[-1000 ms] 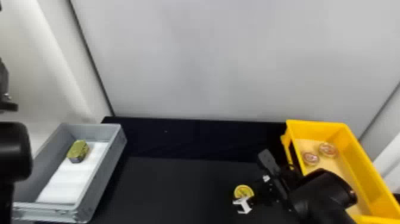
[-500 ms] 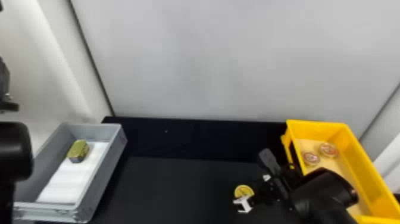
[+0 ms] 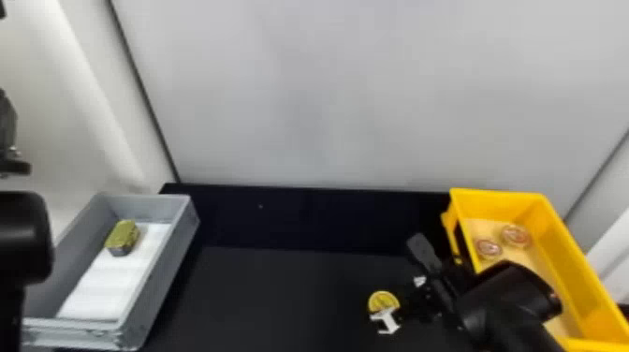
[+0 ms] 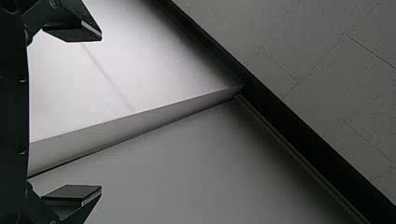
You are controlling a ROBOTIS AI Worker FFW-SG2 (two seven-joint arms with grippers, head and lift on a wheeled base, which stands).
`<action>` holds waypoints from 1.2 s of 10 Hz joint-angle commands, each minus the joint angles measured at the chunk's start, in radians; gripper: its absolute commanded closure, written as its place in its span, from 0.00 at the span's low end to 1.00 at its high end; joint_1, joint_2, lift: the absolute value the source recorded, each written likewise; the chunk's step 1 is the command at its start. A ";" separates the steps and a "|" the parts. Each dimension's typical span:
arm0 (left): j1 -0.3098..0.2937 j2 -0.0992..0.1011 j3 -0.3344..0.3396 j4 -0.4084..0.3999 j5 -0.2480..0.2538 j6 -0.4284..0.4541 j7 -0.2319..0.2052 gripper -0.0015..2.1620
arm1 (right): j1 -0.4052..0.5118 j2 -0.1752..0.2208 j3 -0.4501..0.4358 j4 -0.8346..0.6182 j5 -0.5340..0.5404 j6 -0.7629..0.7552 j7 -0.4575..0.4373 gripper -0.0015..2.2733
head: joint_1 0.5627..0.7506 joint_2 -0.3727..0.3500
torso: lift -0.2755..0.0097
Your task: Pick up the round yellow can and place it in the yellow rectangular box
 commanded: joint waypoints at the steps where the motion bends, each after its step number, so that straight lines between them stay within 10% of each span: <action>1: 0.001 0.000 0.001 0.000 0.000 -0.001 0.000 0.06 | 0.004 -0.004 0.010 -0.016 0.003 0.019 -0.005 0.27 | 0.53 0.59 | 0.93; 8: 0.009 0.015 -0.002 -0.011 0.004 0.022 -0.001 0.06 | 0.105 -0.036 -0.144 -0.687 0.216 0.444 0.204 0.27 | 0.53 0.59 | 0.93; 12: -0.014 0.024 -0.025 -0.014 0.004 0.047 -0.011 0.06 | 0.047 -0.145 -0.326 -0.746 0.249 0.459 0.199 0.27 | 0.53 0.59 | 0.93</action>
